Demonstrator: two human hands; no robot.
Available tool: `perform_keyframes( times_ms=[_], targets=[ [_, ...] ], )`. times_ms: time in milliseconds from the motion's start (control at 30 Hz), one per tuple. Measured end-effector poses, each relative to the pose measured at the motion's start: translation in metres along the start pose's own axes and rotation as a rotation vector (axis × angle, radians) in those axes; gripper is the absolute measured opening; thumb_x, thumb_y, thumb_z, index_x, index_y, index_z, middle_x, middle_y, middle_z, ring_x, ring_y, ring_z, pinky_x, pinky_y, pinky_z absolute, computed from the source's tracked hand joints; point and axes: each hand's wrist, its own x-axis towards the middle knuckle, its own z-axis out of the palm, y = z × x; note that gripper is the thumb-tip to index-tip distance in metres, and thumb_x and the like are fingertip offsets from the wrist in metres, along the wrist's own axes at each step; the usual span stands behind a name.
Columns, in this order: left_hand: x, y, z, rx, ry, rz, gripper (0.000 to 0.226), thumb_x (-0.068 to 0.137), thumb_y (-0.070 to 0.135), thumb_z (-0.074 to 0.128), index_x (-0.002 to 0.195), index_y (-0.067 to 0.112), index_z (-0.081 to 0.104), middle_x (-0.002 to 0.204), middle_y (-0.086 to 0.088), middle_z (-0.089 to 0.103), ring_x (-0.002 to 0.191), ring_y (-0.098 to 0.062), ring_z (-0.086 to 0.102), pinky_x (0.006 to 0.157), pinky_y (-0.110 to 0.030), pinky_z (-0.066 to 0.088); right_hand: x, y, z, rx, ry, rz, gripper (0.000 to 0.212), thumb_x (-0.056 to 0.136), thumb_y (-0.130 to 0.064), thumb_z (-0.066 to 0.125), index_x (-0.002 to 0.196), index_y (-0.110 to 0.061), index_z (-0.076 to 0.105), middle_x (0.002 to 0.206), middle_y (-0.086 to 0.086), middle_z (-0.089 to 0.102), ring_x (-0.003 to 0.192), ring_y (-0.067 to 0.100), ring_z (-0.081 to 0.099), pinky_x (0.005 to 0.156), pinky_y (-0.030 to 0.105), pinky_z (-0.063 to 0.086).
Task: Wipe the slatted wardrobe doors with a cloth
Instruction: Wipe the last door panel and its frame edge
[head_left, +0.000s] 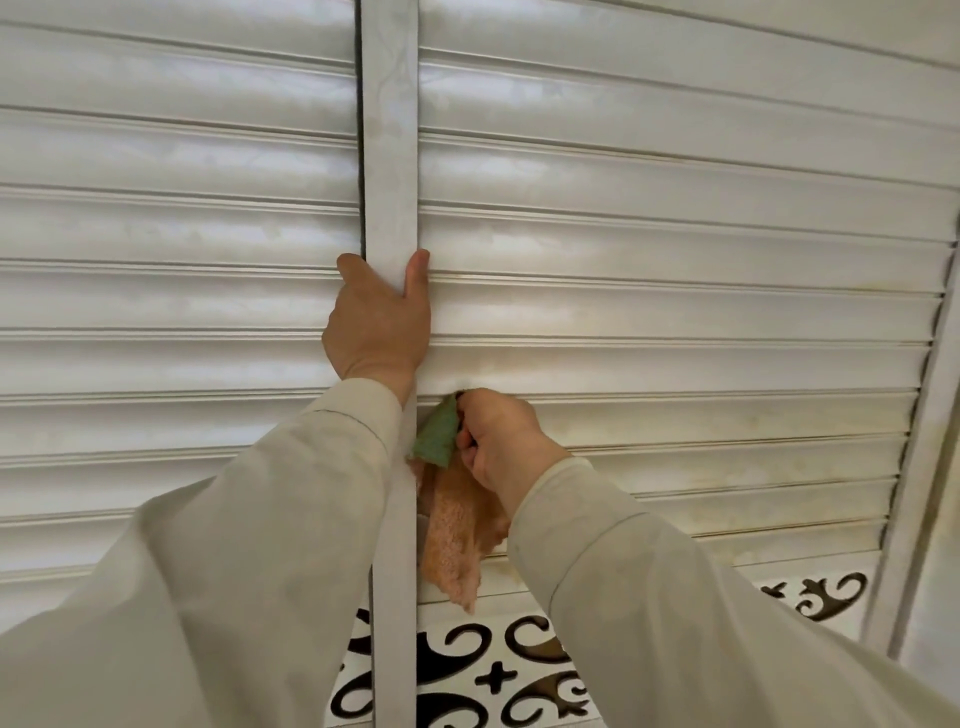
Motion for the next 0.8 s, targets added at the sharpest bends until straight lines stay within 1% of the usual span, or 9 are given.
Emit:
perform_keyframes(
  times_ms=[100, 233, 367, 500, 533, 600, 667, 733, 800],
  targets=[
    [0.000, 0.000, -0.001, 0.012, 0.000, 0.005, 0.066, 0.092, 0.071, 0.038, 0.114, 0.009, 0.039, 0.096, -0.009, 0.060, 0.092, -0.038, 0.061, 0.071, -0.038, 0.037, 0.005, -0.005, -0.010, 0.005, 0.033, -0.014, 0.011, 0.087, -0.002, 0.054, 0.092, -0.009, 0.062, 0.061, 0.005, 0.047, 0.042, 0.013, 0.035, 0.035, 0.012, 0.028],
    [0.000, 0.000, -0.002, 0.019, 0.015, 0.006, 0.066, 0.092, 0.071, 0.040, 0.115, 0.009, 0.039, 0.103, -0.014, 0.064, 0.095, -0.040, 0.061, 0.072, -0.039, 0.036, 0.021, -0.018, -0.035, 0.013, 0.077, 0.007, 0.013, 0.088, -0.004, 0.054, 0.095, -0.013, 0.060, 0.062, 0.004, 0.046, 0.037, 0.012, 0.033, 0.032, 0.011, 0.024],
    [0.000, -0.001, 0.001, 0.017, 0.045, 0.002, 0.068, 0.091, 0.072, 0.040, 0.115, 0.008, 0.039, 0.105, -0.016, 0.065, 0.097, -0.041, 0.061, 0.074, -0.041, 0.037, 0.035, -0.031, -0.067, 0.019, 0.119, -0.003, 0.013, 0.088, -0.004, 0.053, 0.090, -0.015, 0.059, 0.063, 0.003, 0.045, 0.043, 0.011, 0.031, 0.032, 0.011, 0.023],
    [-0.004, 0.000, 0.004, 0.016, 0.085, -0.008, 0.070, 0.091, 0.072, 0.040, 0.116, 0.007, 0.040, 0.105, -0.016, 0.064, 0.097, -0.042, 0.061, 0.074, -0.041, 0.038, 0.051, -0.044, -0.100, 0.001, 0.142, -0.001, 0.015, 0.086, -0.006, 0.052, 0.081, -0.019, 0.056, 0.062, 0.001, 0.045, 0.032, 0.009, 0.030, 0.032, 0.011, 0.024],
    [-0.005, 0.000, 0.005, 0.005, 0.096, -0.023, 0.070, 0.091, 0.072, 0.041, 0.117, 0.007, 0.042, 0.107, -0.016, 0.064, 0.099, -0.042, 0.060, 0.076, -0.042, 0.040, 0.054, -0.047, -0.107, 0.001, 0.148, 0.002, 0.015, 0.086, -0.006, 0.051, 0.079, -0.019, 0.055, 0.061, 0.001, 0.045, 0.032, 0.009, 0.029, 0.032, 0.011, 0.024],
    [-0.011, 0.005, 0.009, -0.017, 0.159, -0.067, 0.069, 0.090, 0.067, 0.048, 0.120, 0.005, 0.047, 0.117, -0.017, 0.060, 0.110, -0.040, 0.056, 0.087, -0.044, 0.041, 0.059, -0.054, -0.123, 0.002, 0.156, 0.005, 0.016, 0.087, -0.007, 0.051, 0.077, -0.019, 0.055, 0.061, 0.000, 0.044, 0.034, 0.010, 0.029, 0.032, 0.011, 0.024],
    [-0.018, 0.009, 0.014, -0.029, 0.296, -0.077, 0.061, 0.088, 0.057, 0.056, 0.121, 0.005, 0.053, 0.125, -0.016, 0.054, 0.119, -0.038, 0.049, 0.096, -0.043, 0.037, 0.063, -0.058, -0.135, 0.008, 0.153, 0.010, 0.017, 0.087, -0.008, 0.051, 0.075, -0.019, 0.054, 0.062, 0.000, 0.045, 0.032, 0.009, 0.029, 0.031, 0.011, 0.024],
    [-0.028, 0.021, 0.019, -0.066, 0.409, -0.001, 0.043, 0.087, 0.043, 0.056, 0.112, 0.008, 0.057, 0.122, -0.015, 0.052, 0.117, -0.036, 0.047, 0.093, -0.042, 0.036, 0.067, -0.063, -0.145, 0.017, 0.148, 0.010, 0.018, 0.087, -0.007, 0.051, 0.074, -0.019, 0.054, 0.062, 0.000, 0.044, 0.030, 0.009, 0.029, 0.031, 0.011, 0.024],
    [-0.043, 0.039, 0.029, -0.079, 0.405, 0.147, 0.028, 0.086, 0.032, 0.054, 0.102, 0.009, 0.059, 0.115, -0.015, 0.054, 0.110, -0.036, 0.049, 0.088, -0.039, 0.034, 0.069, -0.068, -0.157, 0.028, 0.150, 0.005, 0.019, 0.087, -0.007, 0.050, 0.073, -0.019, 0.053, 0.062, 0.000, 0.043, 0.035, 0.010, 0.029, 0.031, 0.011, 0.023]
  ],
)
